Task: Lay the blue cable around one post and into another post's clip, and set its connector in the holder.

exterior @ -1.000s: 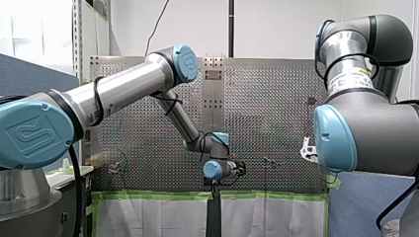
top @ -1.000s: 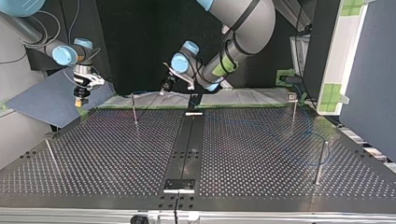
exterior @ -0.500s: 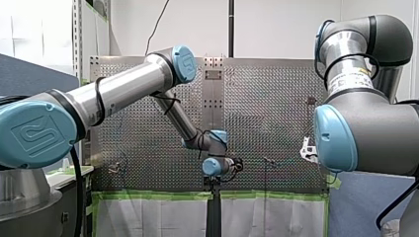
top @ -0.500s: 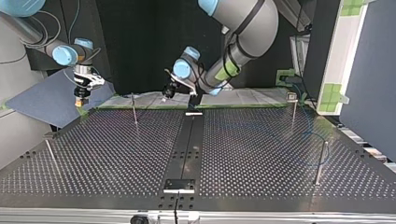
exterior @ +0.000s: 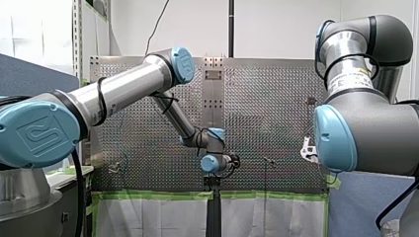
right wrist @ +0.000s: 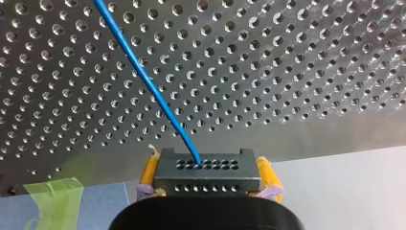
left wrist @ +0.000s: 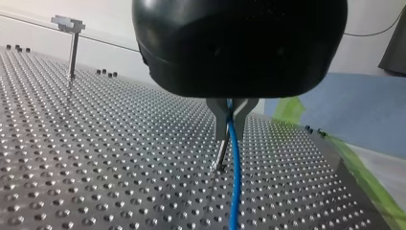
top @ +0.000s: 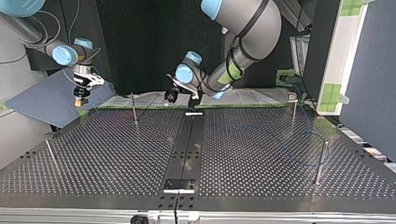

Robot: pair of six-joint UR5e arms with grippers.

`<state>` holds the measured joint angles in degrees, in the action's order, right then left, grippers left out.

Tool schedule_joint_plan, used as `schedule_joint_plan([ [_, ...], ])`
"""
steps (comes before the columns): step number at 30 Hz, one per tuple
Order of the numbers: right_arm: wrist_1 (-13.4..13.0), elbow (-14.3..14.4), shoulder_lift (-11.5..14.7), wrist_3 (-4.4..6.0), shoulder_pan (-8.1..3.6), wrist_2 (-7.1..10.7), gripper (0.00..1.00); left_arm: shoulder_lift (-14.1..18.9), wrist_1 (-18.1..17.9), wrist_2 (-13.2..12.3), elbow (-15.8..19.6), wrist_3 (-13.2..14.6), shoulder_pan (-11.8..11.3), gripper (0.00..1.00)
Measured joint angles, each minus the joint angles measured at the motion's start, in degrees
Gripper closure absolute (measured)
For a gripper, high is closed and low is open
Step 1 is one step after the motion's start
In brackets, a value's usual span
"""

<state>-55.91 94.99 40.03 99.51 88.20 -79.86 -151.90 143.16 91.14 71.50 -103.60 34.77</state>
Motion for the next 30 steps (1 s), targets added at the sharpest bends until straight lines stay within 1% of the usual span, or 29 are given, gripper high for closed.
schedule_joint_plan([
  [5,0.0,0.0,0.0,0.00,-0.09,-0.10,1.00,0.0,0.2,-0.1,-0.2,0.2,-0.3,1.00],
  [6,0.0,0.0,0.0,0.00,-0.09,-0.10,1.00,0.0,0.3,-0.1,-0.2,0.2,-0.3,0.98],
  [8,0.0,0.0,0.0,0.00,-0.09,-0.09,1.00,0.0,0.4,-0.1,-0.2,0.4,-0.3,0.98],
  [9,0.0,0.0,0.0,0.00,-0.09,-0.08,1.00,0.0,0.6,-0.1,-0.2,0.6,-0.3,0.87],
  [10,0.0,0.0,0.0,0.00,-0.08,-0.07,1.00,0.0,0.8,-0.1,-0.2,0.8,-0.3,0.87],
  [11,0.0,0.0,0.0,0.00,-0.06,-0.04,1.00,0.0,1.0,-0.1,-0.2,1.1,-0.3,0.79],
  [12,0.0,0.0,0.0,0.00,-0.09,-0.03,1.00,0.0,1.3,-0.1,-0.2,1.5,-0.3,0.68],
  [13,0.0,0.0,0.0,0.00,-0.07,0.05,1.00,0.0,1.7,-0.1,-0.2,1.8,-0.3,0.68],
  [14,0.0,0.0,0.0,0.00,-0.01,0.12,1.00,0.0,2.1,-0.1,-0.2,2.3,-0.3,0.49],
  [15,0.0,0.0,0.0,0.00,0.05,0.16,1.00,0.0,2.7,-0.1,-0.2,2.9,-0.2,0.36],
  [16,0.0,0.0,0.0,0.00,0.10,0.18,1.00,0.0,3.1,-0.1,-0.2,3.3,-0.1,0.36],
  [17,0.0,0.0,0.0,0.00,0.13,0.19,1.00,0.0,3.6,0.0,-0.2,3.8,-0.1,0.23],
  [18,-0.1,0.0,0.0,0.00,0.13,0.20,1.00,0.0,4.3,0.3,-0.2,4.5,0.0,0.04],
  [19,-0.1,0.0,0.0,0.00,0.14,0.21,1.00,0.0,4.7,0.6,-0.2,5.0,0.1,0.04],
  [20,-0.1,0.0,0.0,0.00,0.15,0.21,1.00,0.1,5.2,0.9,-0.2,5.4,0.1,0.00],
  [27,-0.1,0.0,0.0,-0.01,0.23,0.23,1.00,0.1,8.6,3.8,0.0,8.8,1.0,0.00],
  [30,-0.1,0.0,0.0,-0.09,0.30,0.25,1.00,0.5,9.9,4.2,0.7,10.2,1.7,0.00],
])
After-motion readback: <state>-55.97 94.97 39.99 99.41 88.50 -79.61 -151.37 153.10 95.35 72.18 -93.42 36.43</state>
